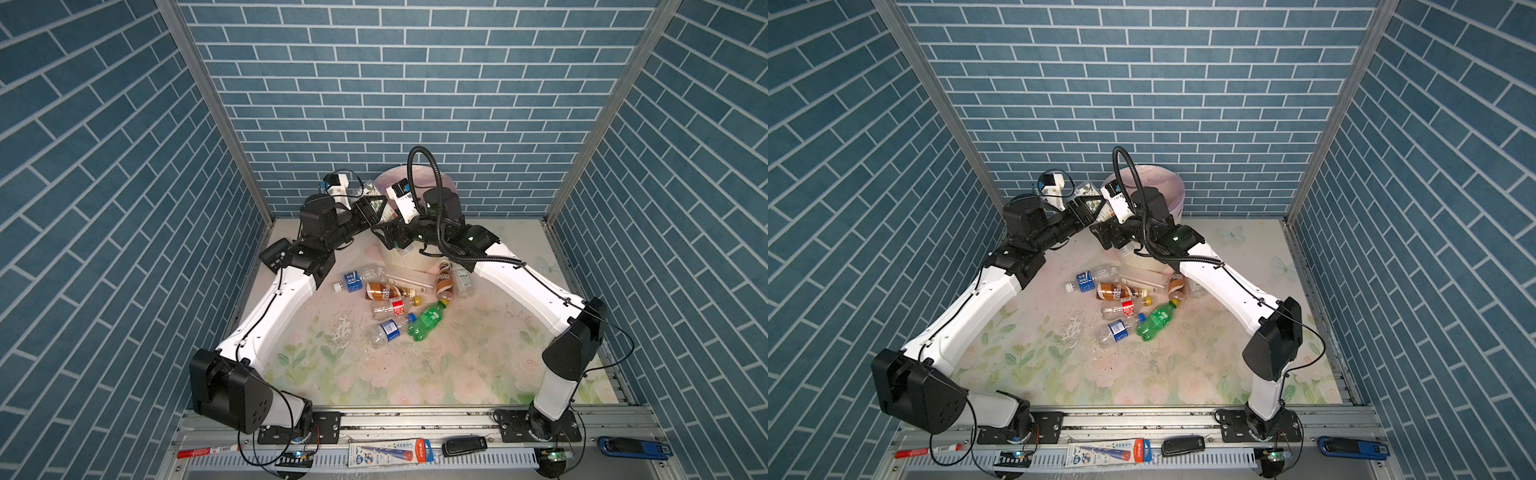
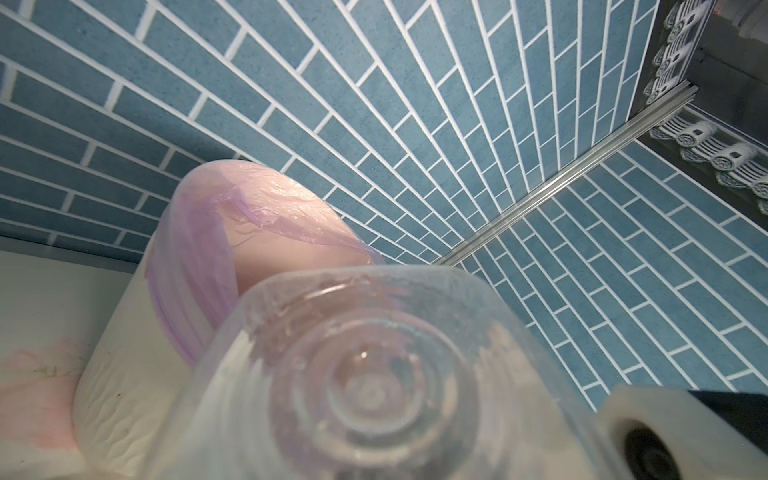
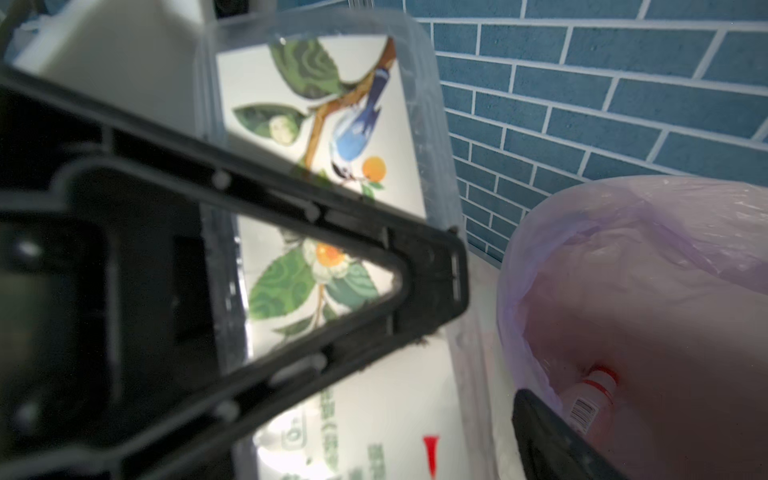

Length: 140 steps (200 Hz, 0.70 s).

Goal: Throw the plastic bottles in the bin
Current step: 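Hold the clear bottle above the bin while the right gripper closes on it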

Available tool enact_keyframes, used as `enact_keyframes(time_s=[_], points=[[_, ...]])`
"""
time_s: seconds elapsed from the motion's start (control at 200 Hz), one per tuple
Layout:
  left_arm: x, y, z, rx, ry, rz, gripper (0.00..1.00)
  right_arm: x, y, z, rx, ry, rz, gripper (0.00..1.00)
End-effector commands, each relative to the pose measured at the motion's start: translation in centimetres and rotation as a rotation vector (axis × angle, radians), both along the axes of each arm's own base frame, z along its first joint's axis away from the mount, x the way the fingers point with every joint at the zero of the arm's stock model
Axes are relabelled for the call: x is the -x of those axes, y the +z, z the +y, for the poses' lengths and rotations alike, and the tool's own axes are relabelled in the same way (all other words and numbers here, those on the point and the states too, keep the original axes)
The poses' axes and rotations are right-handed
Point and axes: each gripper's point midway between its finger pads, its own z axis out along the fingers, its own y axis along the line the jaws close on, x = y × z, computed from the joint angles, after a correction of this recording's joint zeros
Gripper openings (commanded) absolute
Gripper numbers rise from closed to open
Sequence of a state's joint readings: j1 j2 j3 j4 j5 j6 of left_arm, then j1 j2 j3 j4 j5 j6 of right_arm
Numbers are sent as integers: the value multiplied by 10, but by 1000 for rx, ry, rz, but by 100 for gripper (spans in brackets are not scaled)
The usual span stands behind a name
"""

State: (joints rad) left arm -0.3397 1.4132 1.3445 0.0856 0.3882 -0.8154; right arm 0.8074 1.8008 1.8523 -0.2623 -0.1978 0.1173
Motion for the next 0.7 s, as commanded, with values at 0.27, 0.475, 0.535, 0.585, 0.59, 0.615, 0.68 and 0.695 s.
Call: enact_keyframes(time_s=[0.27, 0.475, 0.535, 0.585, 0.59, 0.615, 0.68, 0.695], points=[[11, 33, -6, 43, -22, -77, 59, -11, 10, -6, -59, -30, 8, 66], [9, 31, -7, 70, -23, -62, 63, -12, 9, -9, -67, -34, 16, 56], [9, 30, -7, 77, -21, -55, 66, -11, 9, -8, -70, -32, 19, 53], [8, 27, -6, 80, -13, -44, 69, -11, 9, -8, -74, -33, 21, 52], [8, 27, -6, 80, -12, -44, 69, -11, 9, -8, -74, -33, 22, 52], [8, 27, -5, 81, -7, -43, 70, -11, 9, -9, -77, -34, 22, 51], [7, 24, -3, 76, 8, -31, 74, -10, 9, -9, -78, -33, 24, 49], [6, 23, -2, 76, 12, -29, 75, -10, 9, -9, -81, -33, 23, 48]])
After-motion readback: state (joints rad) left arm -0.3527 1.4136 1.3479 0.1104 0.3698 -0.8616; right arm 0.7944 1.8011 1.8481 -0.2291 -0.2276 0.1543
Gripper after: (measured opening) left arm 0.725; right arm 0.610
